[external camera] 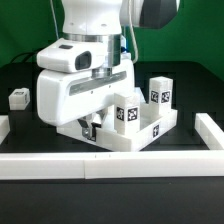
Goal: Assemble square table
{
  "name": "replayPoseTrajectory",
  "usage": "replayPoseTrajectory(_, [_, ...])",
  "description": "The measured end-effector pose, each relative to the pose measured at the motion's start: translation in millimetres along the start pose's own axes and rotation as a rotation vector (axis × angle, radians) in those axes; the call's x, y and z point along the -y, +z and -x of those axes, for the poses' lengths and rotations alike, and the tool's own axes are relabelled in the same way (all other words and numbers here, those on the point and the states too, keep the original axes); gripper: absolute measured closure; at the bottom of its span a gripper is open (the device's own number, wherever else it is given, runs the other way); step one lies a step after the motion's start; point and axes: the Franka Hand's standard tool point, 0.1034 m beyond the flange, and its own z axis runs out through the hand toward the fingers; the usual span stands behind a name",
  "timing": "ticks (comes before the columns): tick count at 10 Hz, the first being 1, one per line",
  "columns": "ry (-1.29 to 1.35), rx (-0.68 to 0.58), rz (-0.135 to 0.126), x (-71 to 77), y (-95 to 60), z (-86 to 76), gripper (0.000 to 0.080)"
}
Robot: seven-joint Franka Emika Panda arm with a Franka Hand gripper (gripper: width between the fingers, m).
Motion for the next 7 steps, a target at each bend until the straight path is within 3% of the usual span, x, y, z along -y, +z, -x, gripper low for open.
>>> replayPoseTrajectory(2, [-0.132, -0.003, 0.009, 6.8, -1.6, -31.1, 0.0738])
replayPoseTrajectory(7, [-0.381, 0.021, 0.014, 1.7, -0.1, -20.5, 0.0738])
